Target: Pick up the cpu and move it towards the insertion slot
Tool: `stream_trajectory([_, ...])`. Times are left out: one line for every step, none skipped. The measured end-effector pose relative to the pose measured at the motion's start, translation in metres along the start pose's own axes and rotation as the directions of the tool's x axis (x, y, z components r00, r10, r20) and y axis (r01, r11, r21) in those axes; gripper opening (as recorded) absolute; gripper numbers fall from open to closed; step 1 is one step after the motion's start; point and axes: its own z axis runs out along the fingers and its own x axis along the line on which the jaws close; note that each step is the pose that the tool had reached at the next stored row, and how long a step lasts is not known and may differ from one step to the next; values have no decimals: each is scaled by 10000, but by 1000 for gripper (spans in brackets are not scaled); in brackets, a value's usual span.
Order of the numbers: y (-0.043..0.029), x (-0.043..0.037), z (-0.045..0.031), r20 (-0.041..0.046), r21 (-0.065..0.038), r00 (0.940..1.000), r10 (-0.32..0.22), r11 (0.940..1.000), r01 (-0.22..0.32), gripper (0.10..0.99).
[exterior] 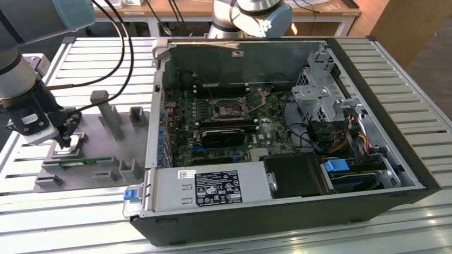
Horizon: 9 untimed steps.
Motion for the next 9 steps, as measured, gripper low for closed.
stream_trajectory([0,0,0,0,0,10000,0,10000,0,114])
stream_trajectory([0,0,0,0,0,10000,0,10000,0,165])
stream_trajectory([0,0,0,0,0,10000,0,10000,0,231])
stream_trajectory([0,0,1,0,0,10000,0,10000,0,231])
stream_trajectory([0,0,1,0,-1,10000,0,10000,0,290])
stream_trajectory([0,0,1,0,0,10000,0,10000,0,349])
stream_trajectory([0,0,1,0,0,10000,0,10000,0,349])
stream_trajectory([0,0,1,0,0,10000,0,10000,0,408])
stream_trajectory([0,0,1,0,0,10000,0,10000,0,467])
